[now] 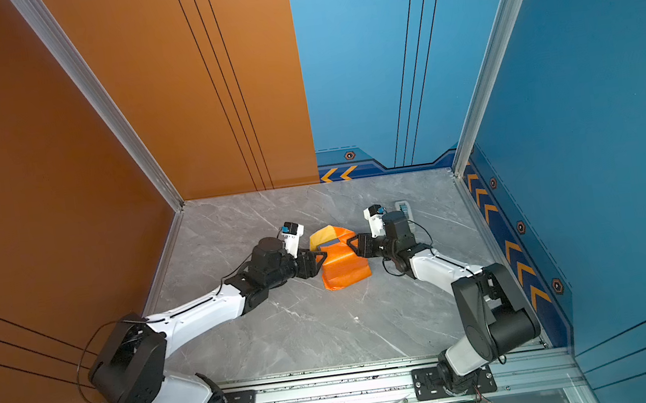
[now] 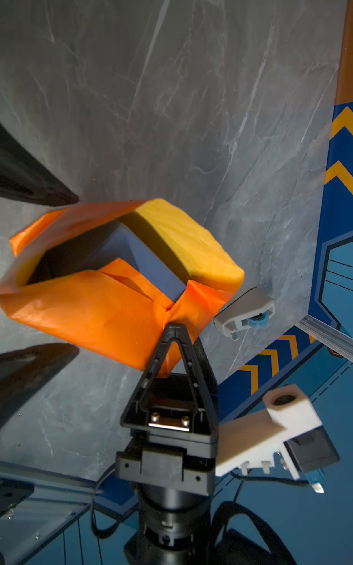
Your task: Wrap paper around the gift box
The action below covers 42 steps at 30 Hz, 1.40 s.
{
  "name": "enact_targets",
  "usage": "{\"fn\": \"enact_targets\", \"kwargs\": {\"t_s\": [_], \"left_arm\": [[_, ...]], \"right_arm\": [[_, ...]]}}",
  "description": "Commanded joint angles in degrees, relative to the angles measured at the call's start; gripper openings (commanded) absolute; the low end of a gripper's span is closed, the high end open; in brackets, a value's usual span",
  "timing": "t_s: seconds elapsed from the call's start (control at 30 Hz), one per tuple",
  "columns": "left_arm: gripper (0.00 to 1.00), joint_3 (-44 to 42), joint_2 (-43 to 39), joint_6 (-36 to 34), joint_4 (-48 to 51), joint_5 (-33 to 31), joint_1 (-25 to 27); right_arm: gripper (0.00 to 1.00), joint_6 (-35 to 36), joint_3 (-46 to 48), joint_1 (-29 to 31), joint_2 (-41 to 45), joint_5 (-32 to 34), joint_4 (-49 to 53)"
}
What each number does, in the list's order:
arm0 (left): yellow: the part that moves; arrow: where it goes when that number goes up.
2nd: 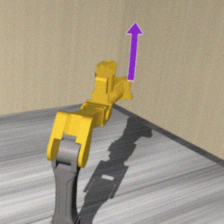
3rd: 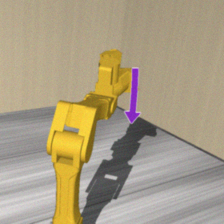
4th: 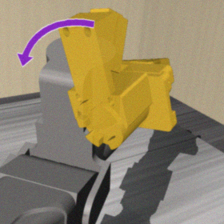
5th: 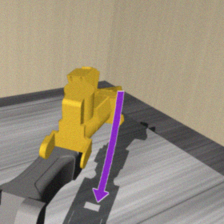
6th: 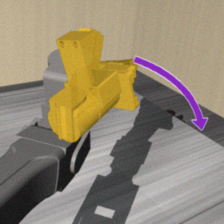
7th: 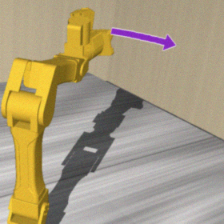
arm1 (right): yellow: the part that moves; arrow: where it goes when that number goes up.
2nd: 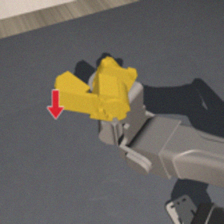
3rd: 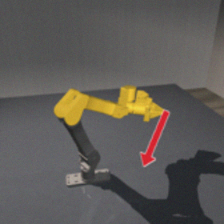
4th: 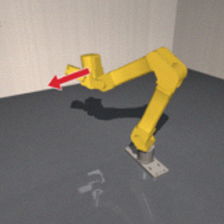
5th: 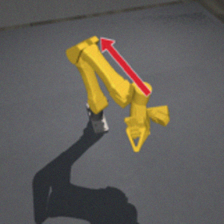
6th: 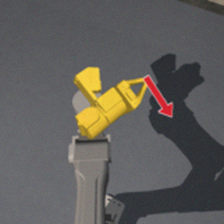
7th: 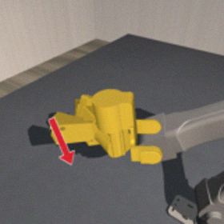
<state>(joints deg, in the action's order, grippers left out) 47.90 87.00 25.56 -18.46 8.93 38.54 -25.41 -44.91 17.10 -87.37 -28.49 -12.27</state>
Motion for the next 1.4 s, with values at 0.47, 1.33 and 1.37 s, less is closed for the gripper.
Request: {"fn": "enact_targets", "kwargs": {"t_s": [0.47,1.33,1.37], "left_arm": [[0.23,4.47,3.62,-0.53,0.49,-11.86,2.91],[0.72,-7.97,-4.39,3.56,-6.08,-10.07,2.92],[0.70,-7.70,-3.52,3.80,-6.64,-10.14,3.06]], "right_arm": [[0.51,-10.15,7.98,4.71,2.66,6.12,9.99],[0.51,-20.75,8.63,8.30,4.14,12.65,10.90],[0.51,-20.73,8.61,8.30,4.14,12.60,10.97]]}}
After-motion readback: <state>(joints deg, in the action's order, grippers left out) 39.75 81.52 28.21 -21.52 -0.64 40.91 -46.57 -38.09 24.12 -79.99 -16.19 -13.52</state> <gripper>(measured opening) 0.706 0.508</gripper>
